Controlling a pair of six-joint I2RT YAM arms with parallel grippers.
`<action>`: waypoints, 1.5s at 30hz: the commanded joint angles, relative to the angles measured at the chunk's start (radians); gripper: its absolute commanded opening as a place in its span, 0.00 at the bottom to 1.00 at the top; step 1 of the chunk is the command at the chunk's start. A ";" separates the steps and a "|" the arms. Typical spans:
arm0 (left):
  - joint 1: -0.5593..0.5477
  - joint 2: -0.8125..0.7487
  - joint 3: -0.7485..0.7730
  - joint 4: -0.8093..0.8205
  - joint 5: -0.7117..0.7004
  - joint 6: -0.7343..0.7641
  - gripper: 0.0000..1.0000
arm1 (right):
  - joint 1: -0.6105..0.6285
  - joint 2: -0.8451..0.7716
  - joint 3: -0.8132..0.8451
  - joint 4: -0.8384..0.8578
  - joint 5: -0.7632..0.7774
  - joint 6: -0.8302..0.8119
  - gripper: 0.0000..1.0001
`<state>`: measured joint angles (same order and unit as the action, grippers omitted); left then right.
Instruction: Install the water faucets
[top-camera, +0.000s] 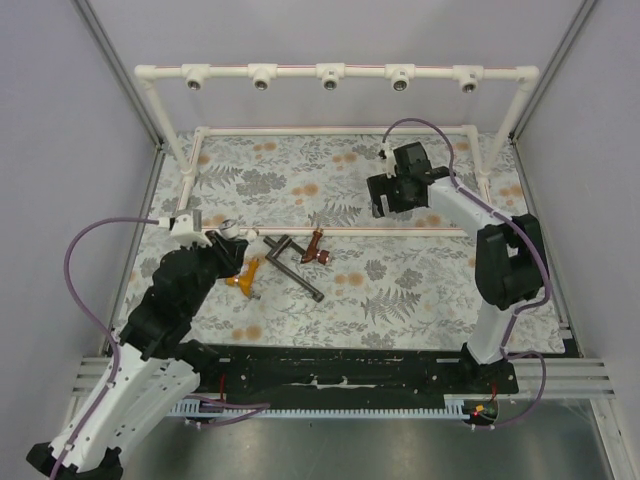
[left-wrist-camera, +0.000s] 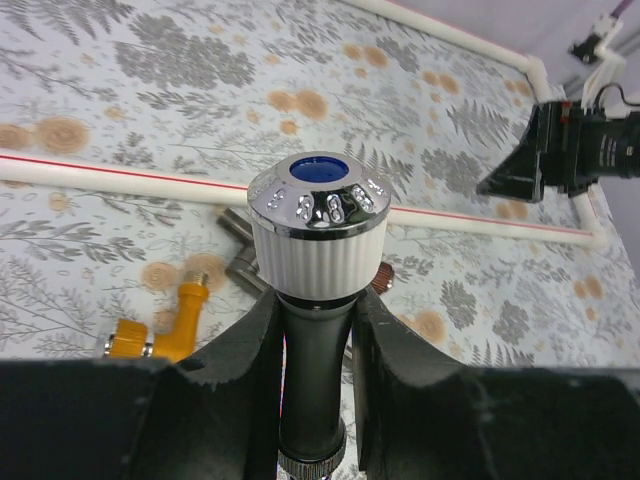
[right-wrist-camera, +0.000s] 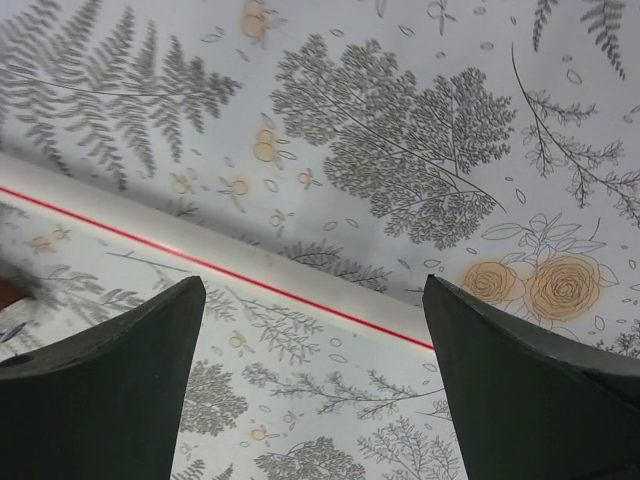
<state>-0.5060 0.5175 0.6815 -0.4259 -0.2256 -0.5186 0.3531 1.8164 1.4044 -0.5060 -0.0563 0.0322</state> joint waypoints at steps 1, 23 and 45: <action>0.003 -0.082 -0.045 -0.007 -0.161 0.039 0.02 | -0.077 0.086 0.053 -0.060 -0.054 0.008 0.97; 0.020 0.220 0.105 0.165 -0.199 -0.029 0.02 | -0.157 0.043 -0.275 -0.109 -0.300 0.304 0.90; 0.652 0.503 0.032 0.760 0.299 -0.382 0.02 | 0.015 -0.387 -0.355 -0.085 -0.214 0.166 0.89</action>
<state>0.0586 1.0039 0.7010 0.0895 -0.0082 -0.7918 0.3473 1.5330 0.9871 -0.5648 -0.2909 0.2764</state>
